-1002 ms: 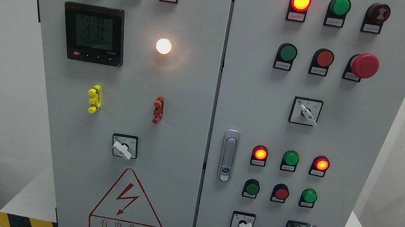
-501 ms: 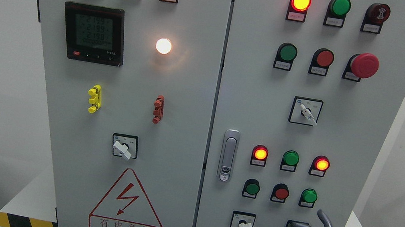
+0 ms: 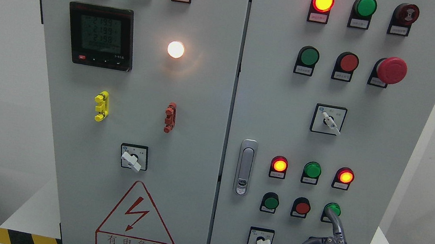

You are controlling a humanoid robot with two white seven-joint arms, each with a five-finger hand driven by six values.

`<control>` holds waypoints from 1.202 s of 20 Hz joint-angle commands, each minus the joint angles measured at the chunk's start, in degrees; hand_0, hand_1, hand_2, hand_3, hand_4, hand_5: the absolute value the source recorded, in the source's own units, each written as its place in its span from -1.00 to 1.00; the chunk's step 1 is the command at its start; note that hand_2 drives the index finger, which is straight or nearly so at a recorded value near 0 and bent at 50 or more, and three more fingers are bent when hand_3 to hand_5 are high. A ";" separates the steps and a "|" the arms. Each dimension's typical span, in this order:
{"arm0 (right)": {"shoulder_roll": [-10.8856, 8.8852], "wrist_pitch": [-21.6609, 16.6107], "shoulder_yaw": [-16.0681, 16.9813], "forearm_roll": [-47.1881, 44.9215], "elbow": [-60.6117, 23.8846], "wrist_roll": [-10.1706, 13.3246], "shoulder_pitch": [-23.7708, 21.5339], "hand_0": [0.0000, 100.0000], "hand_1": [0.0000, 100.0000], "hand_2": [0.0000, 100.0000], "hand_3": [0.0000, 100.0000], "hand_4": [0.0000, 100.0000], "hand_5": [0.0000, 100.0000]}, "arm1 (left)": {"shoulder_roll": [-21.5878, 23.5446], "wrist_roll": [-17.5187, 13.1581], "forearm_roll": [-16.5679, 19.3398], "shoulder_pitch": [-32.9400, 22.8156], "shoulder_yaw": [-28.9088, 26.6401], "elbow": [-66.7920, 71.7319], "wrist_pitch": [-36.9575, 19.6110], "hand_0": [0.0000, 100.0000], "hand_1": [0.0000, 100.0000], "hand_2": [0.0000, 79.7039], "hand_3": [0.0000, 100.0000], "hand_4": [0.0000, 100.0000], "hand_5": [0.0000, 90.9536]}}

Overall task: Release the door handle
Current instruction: 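Raise the right hand up toward the silver door latch handle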

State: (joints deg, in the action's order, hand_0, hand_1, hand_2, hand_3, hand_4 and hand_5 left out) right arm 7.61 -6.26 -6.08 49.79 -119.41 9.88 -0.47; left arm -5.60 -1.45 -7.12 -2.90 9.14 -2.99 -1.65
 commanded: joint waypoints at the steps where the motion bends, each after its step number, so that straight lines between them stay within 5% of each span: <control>1: 0.04 0.54 -5.33 11.37 0.06 -0.21 1.61 0.04 -0.43 -1.00 0.33 0.26 0.17 | 0.06 -0.05 0.00 0.00 0.00 0.00 0.07 -1.00 -1.00 -0.89 -0.79 -1.00 -1.00; 11: 0.04 5.91 -11.05 19.55 3.39 -0.04 2.40 -0.09 -0.49 -1.00 0.39 0.37 0.40 | 0.06 -0.05 0.00 0.00 0.00 0.00 0.06 -1.00 -1.00 -0.89 -0.79 -1.00 -1.00; 24: 0.21 10.21 -13.25 25.79 11.39 -0.21 8.73 -0.18 -0.52 -1.00 0.44 0.42 0.47 | -0.02 -0.05 0.00 0.00 0.00 0.00 -0.02 -1.00 -1.00 -0.89 -0.79 -1.00 -1.00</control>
State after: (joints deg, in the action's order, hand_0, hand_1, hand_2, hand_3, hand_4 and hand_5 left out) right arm 7.72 3.29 -16.09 73.24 -112.99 9.67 6.36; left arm -5.58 -1.45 -7.12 -2.90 9.14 -2.99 -1.61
